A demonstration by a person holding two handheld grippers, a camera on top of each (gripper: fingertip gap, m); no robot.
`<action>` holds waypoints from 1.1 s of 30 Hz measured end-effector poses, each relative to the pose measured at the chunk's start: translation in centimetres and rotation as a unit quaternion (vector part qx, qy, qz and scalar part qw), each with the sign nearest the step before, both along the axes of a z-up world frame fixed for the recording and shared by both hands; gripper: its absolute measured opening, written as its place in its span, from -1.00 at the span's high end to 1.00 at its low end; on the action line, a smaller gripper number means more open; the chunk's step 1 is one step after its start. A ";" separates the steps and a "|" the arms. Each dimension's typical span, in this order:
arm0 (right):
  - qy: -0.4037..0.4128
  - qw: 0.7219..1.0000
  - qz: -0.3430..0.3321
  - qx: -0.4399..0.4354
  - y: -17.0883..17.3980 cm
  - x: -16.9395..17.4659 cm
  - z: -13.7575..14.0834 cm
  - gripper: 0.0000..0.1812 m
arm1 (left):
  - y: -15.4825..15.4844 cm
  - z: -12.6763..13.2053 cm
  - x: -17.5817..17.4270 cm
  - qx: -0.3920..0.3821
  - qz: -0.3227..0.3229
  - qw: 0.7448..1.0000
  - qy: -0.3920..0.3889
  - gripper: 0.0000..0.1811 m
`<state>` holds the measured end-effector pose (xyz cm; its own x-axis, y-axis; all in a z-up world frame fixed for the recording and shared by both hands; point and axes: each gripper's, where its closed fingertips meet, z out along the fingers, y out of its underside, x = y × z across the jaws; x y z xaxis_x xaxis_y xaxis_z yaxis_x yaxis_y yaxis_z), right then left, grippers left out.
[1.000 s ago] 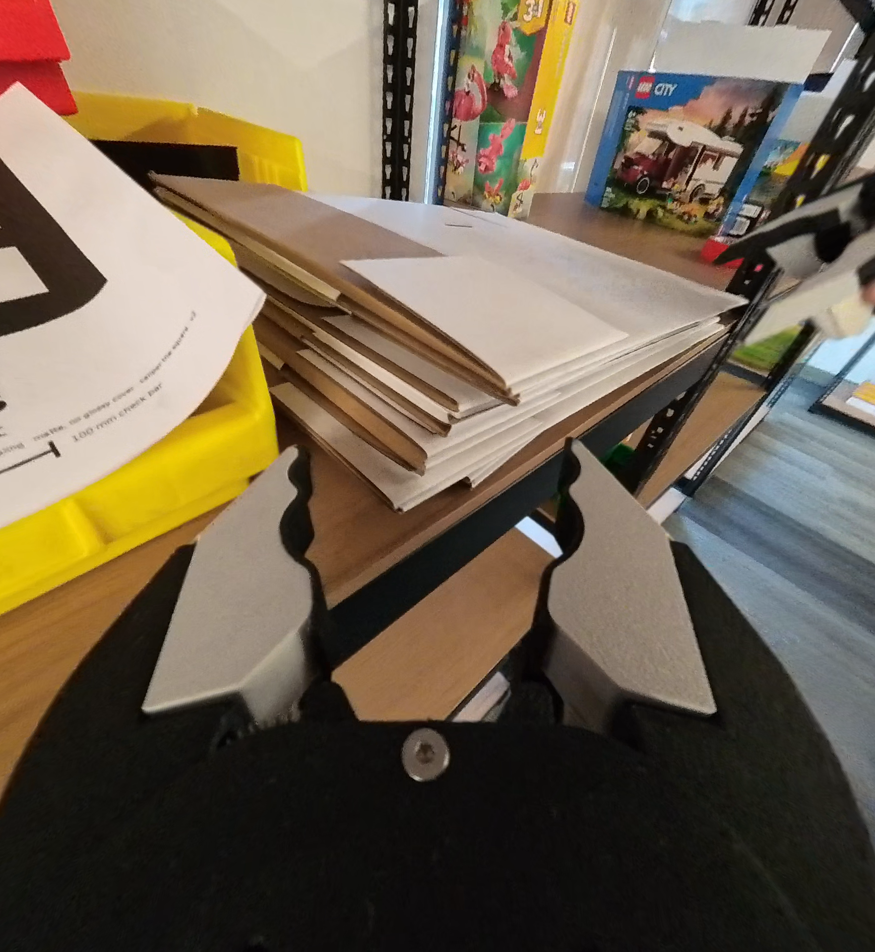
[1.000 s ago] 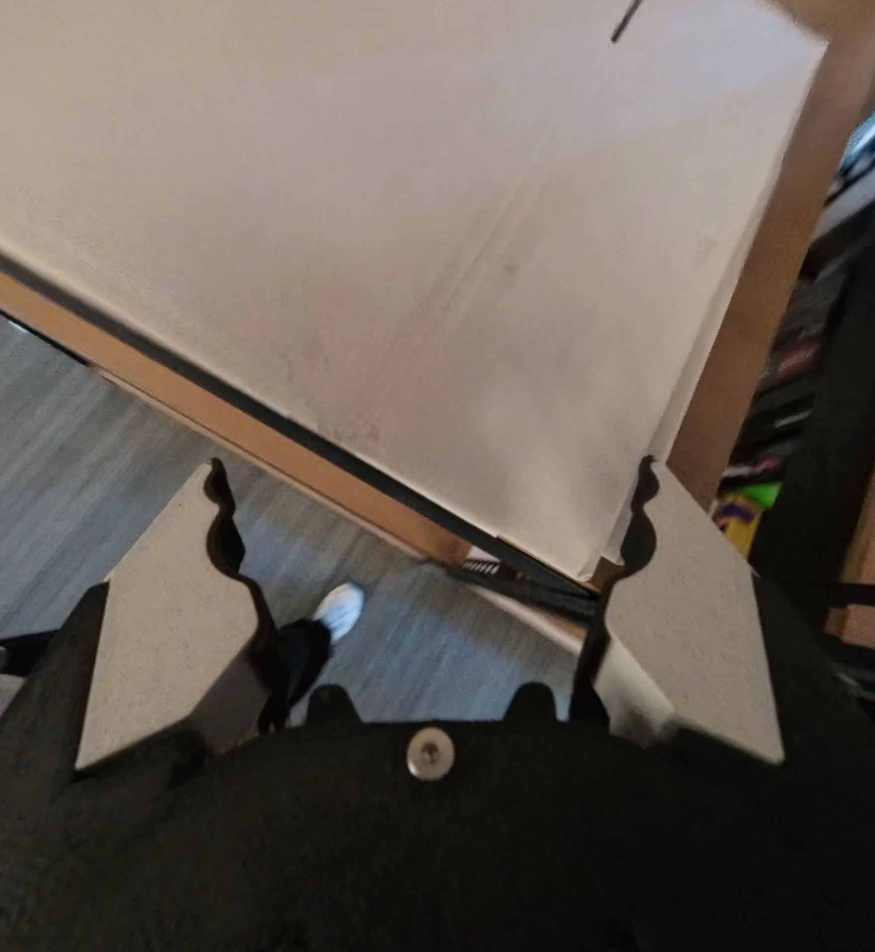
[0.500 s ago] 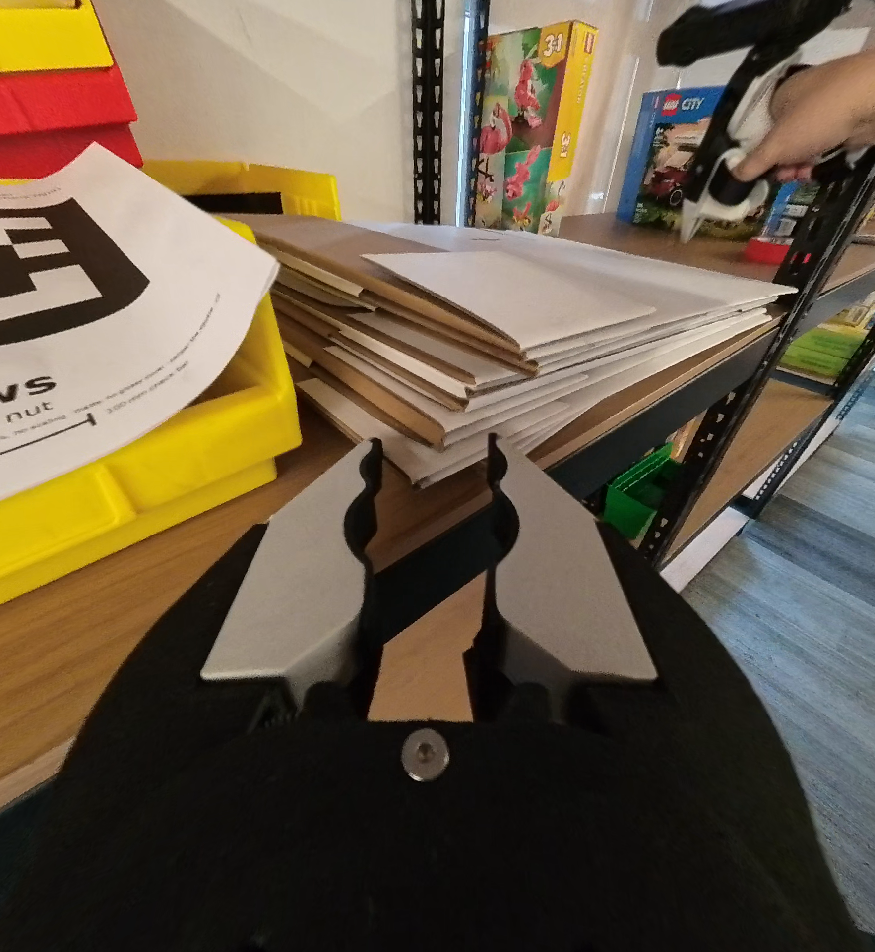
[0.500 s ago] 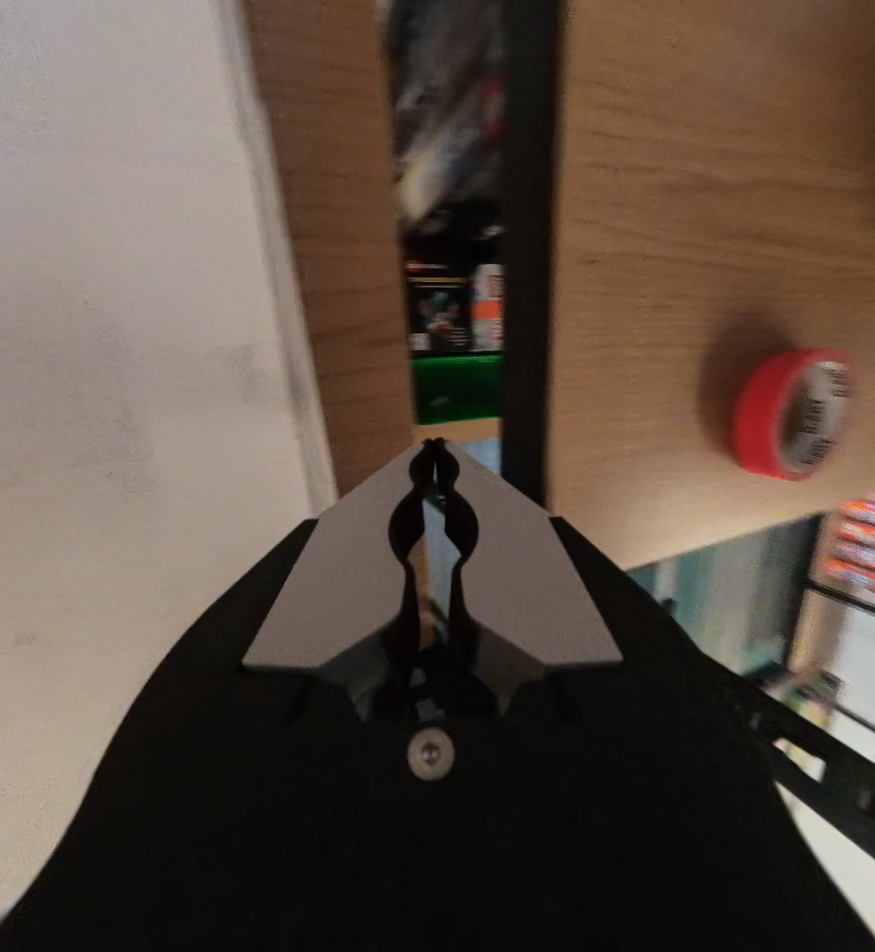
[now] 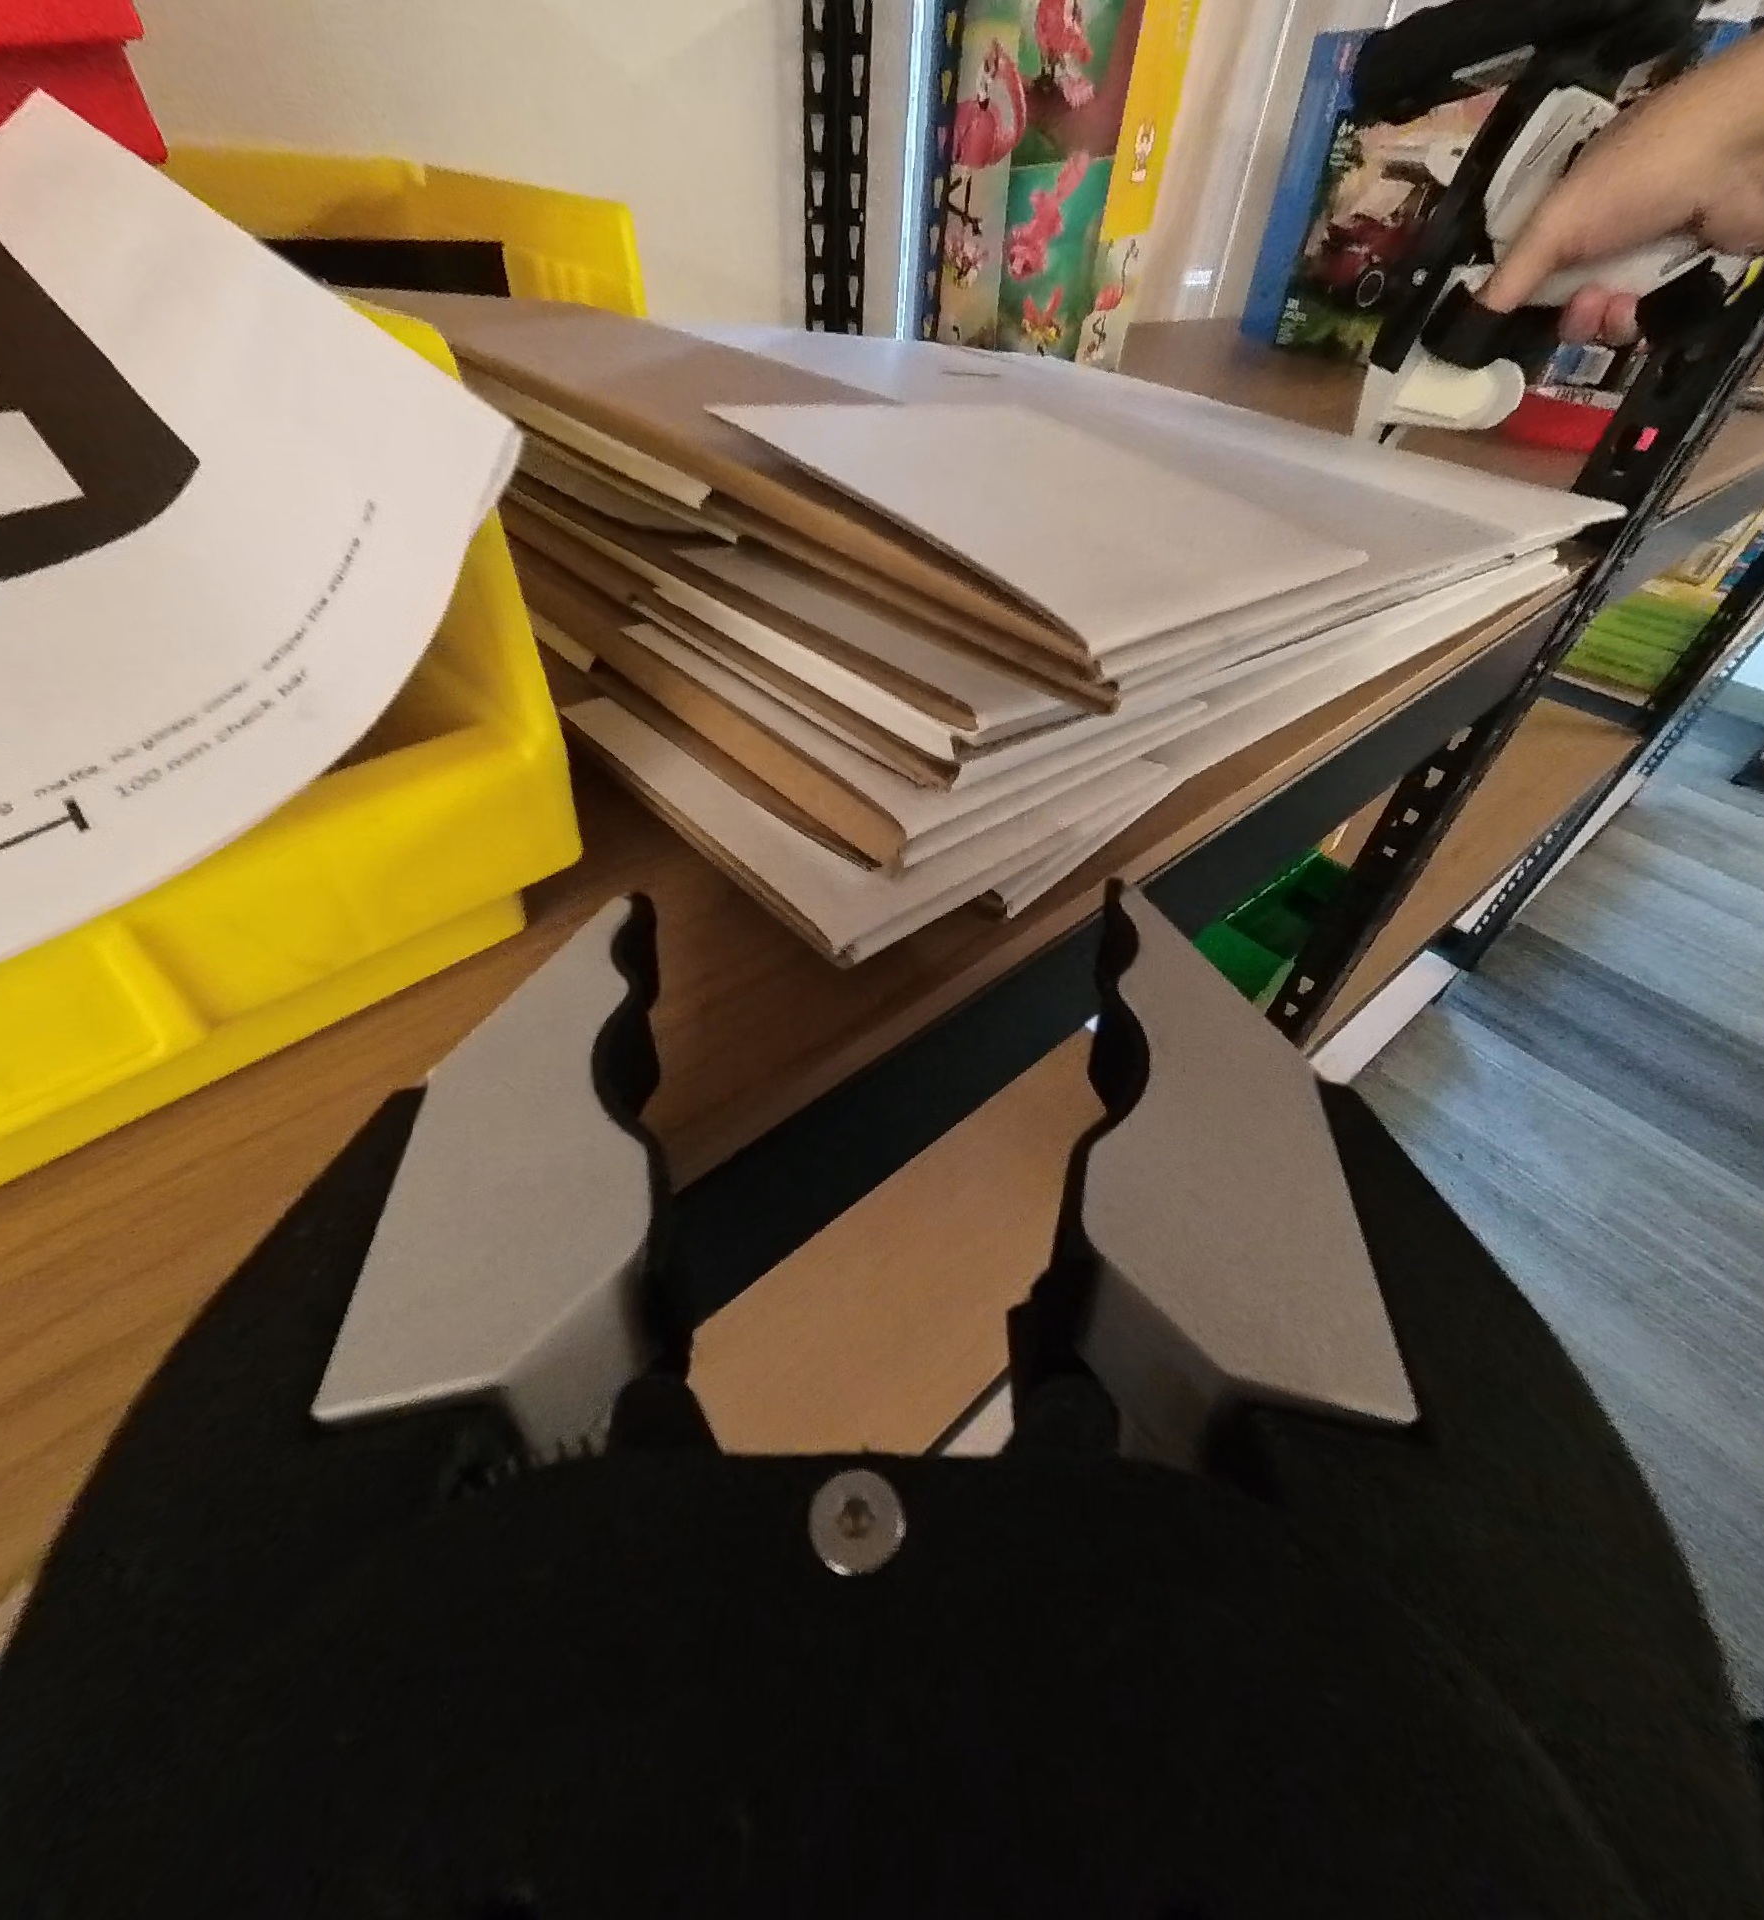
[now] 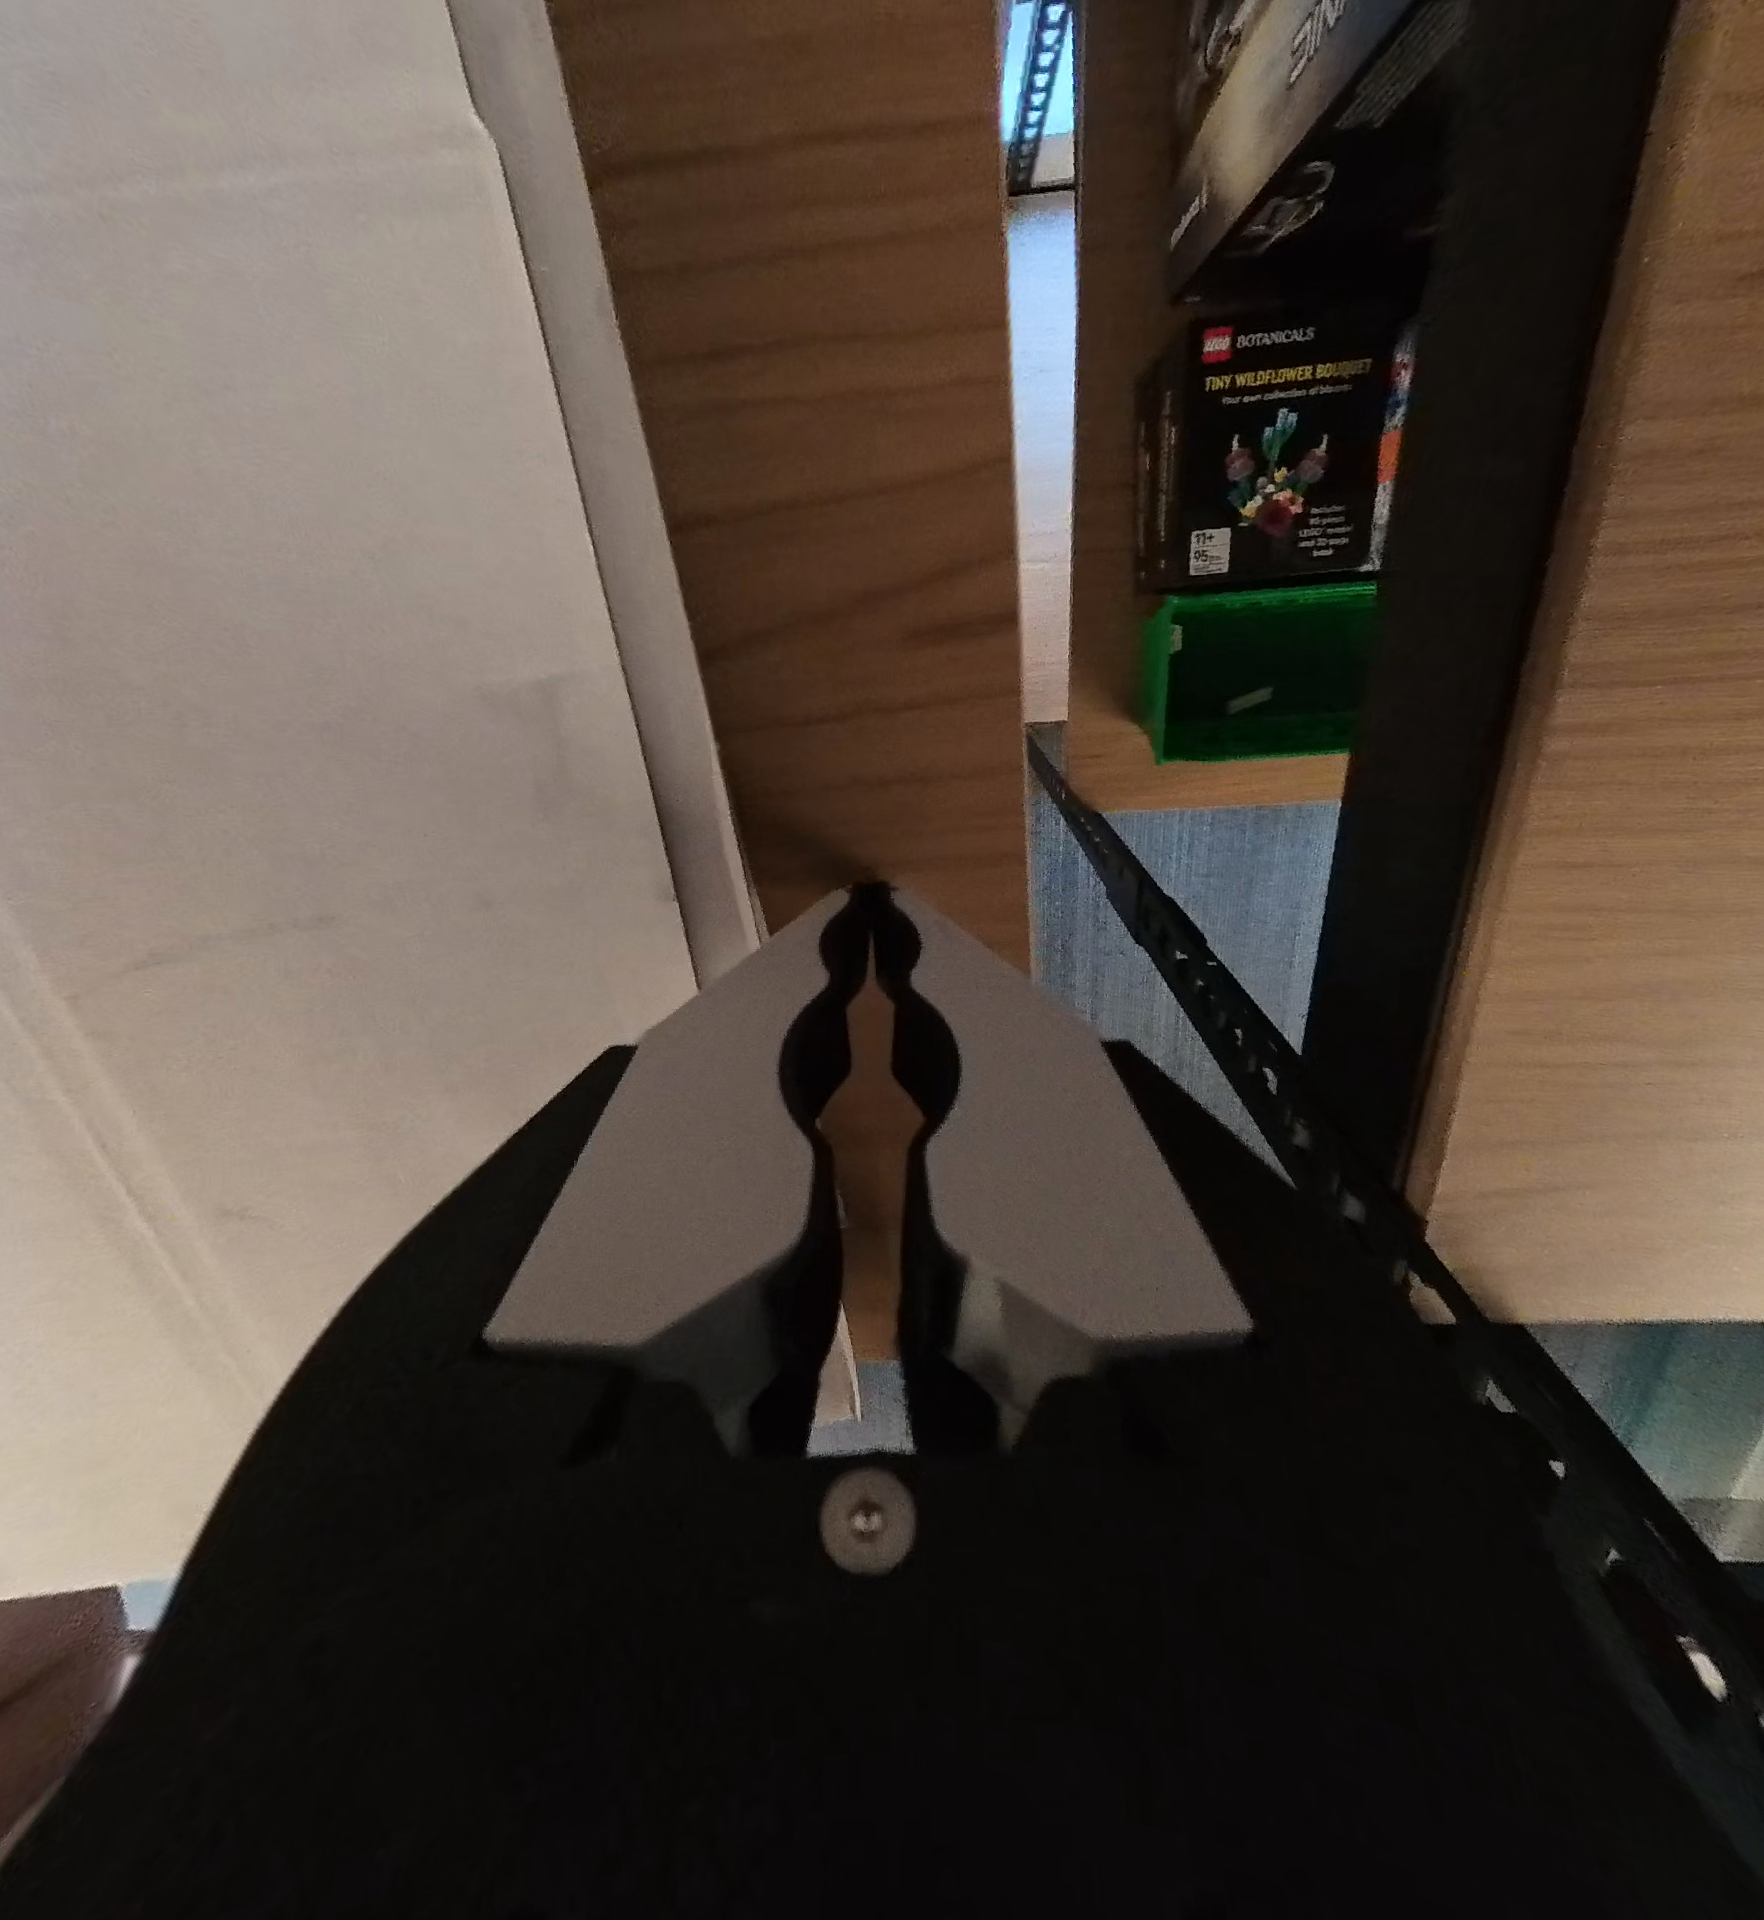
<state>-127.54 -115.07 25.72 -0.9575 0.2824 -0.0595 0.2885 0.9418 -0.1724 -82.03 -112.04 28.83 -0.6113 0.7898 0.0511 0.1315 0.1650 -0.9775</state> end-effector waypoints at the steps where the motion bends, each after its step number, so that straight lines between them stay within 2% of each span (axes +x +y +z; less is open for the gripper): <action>1: 0.004 1.000 0.006 0.003 0.0 0.0 0.0 1.00 | 0.0 0.1 0.0 0.002 0.000 1.000 -0.002 0.11; 2: 0.007 1.000 0.011 0.005 0.0 0.0 0.0 1.00 | 0.1 0.1 0.2 0.009 0.000 1.000 -0.009 0.16; 7: 0.020 0.999 0.026 0.025 0.2 0.0 0.0 1.00 | 0.1 -0.3 0.9 0.011 0.011 0.999 -0.030 0.13; 14: 0.027 0.999 0.034 0.033 0.2 -0.1 0.0 1.00 | 0.8 -0.9 -1.6 0.040 -0.034 0.998 -0.032 0.10; 17: 0.035 0.998 0.040 0.036 0.2 -0.1 0.0 1.00 | 0.5 -1.2 -1.6 0.021 -0.020 0.997 -0.075 0.10; 19: 0.043 0.997 0.045 0.040 0.2 -0.1 0.0 1.00 | 0.5 -1.5 -1.8 0.022 -0.019 0.994 -0.108 0.00; 23: 0.041 0.996 0.059 0.059 0.5 0.4 0.0 1.00 | -0.2 -2.1 -1.8 0.023 -0.003 0.983 -0.184 0.00; 26: 0.031 0.994 0.084 0.070 0.4 1.7 0.0 1.00 | -0.7 -2.2 -1.7 0.030 0.002 0.978 -0.208 0.02; 30: 0.088 0.985 0.113 0.092 0.3 1.4 0.1 1.00 | -0.8 -2.2 -1.6 0.035 0.005 0.974 -0.222 0.05; 33: 0.093 0.984 0.118 0.094 0.3 1.4 0.2 1.00 | -0.9 -2.2 -1.5 0.031 0.019 0.968 -0.249 0.03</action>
<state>-126.18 -114.76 25.88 -0.9872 0.0396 0.1545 0.0372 0.9991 -0.0187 -83.54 -112.92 26.63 -0.6006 0.7713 -0.2107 0.5772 0.2358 -0.7819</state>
